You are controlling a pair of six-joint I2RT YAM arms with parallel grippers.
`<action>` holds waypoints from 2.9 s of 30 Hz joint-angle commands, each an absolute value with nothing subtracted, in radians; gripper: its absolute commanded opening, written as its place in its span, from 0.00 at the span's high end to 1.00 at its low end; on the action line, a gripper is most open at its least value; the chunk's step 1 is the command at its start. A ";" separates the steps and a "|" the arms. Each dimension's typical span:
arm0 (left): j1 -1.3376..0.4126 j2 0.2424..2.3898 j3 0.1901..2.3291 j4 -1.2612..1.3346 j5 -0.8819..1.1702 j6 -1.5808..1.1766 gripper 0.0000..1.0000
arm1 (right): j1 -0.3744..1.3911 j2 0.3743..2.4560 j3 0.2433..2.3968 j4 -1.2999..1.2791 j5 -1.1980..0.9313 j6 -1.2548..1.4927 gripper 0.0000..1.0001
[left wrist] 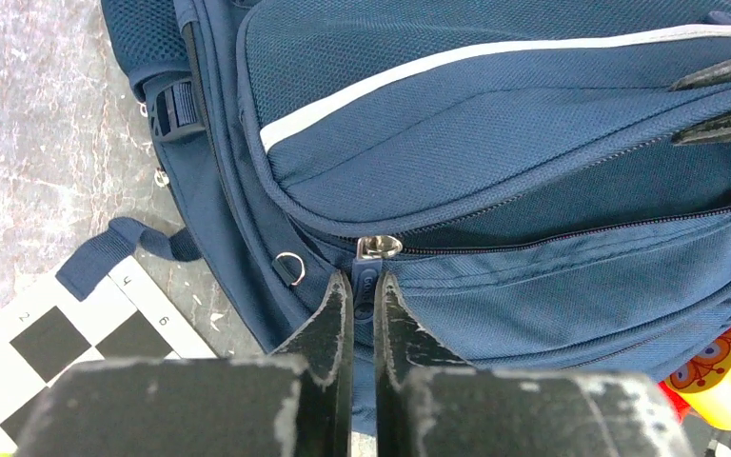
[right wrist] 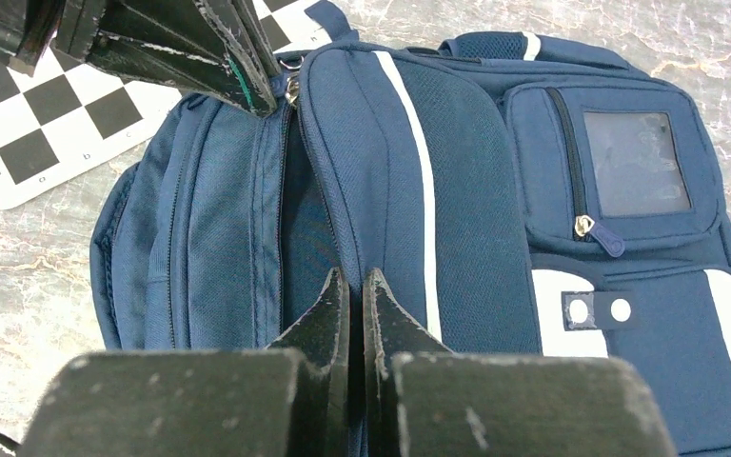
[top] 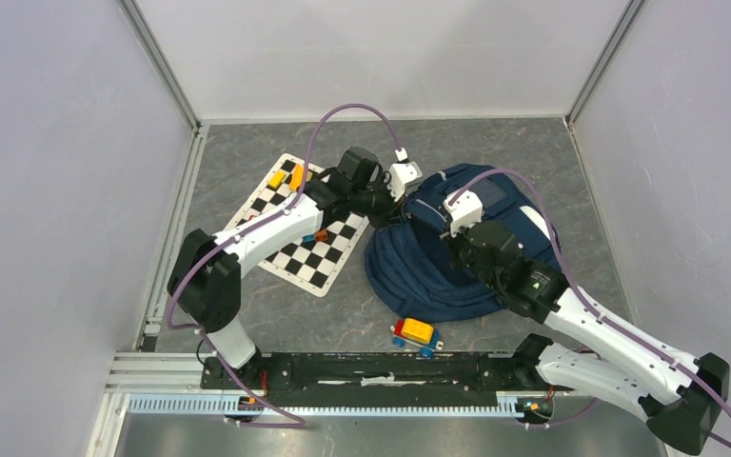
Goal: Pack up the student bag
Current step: Zip the student bag at the center of the board.
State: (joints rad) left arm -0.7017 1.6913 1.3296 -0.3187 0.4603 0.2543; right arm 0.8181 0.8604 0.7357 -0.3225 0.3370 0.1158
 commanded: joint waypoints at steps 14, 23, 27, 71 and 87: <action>-0.914 1.497 1.242 -0.430 0.327 0.216 0.98 | 0.824 0.886 0.679 -0.198 0.385 0.200 1.00; -0.992 1.474 1.138 -0.278 0.334 0.084 0.98 | 0.823 0.915 0.650 -0.140 0.371 0.236 1.00; -1.013 1.451 1.034 -0.054 0.341 -0.065 0.98 | 0.825 0.917 0.614 -0.097 0.379 0.250 1.00; -1.048 1.389 0.767 0.207 -0.040 -0.436 0.98 | 0.663 1.125 0.775 -0.132 0.018 0.119 0.14; -1.072 1.396 0.743 0.266 -0.029 -0.429 0.98 | 0.665 1.276 0.729 -0.018 0.019 0.072 0.59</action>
State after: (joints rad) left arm -1.0458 1.4162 0.7494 0.1909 -0.0517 -0.4110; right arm 0.6685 1.2610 0.7307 -0.0898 -0.0307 0.0914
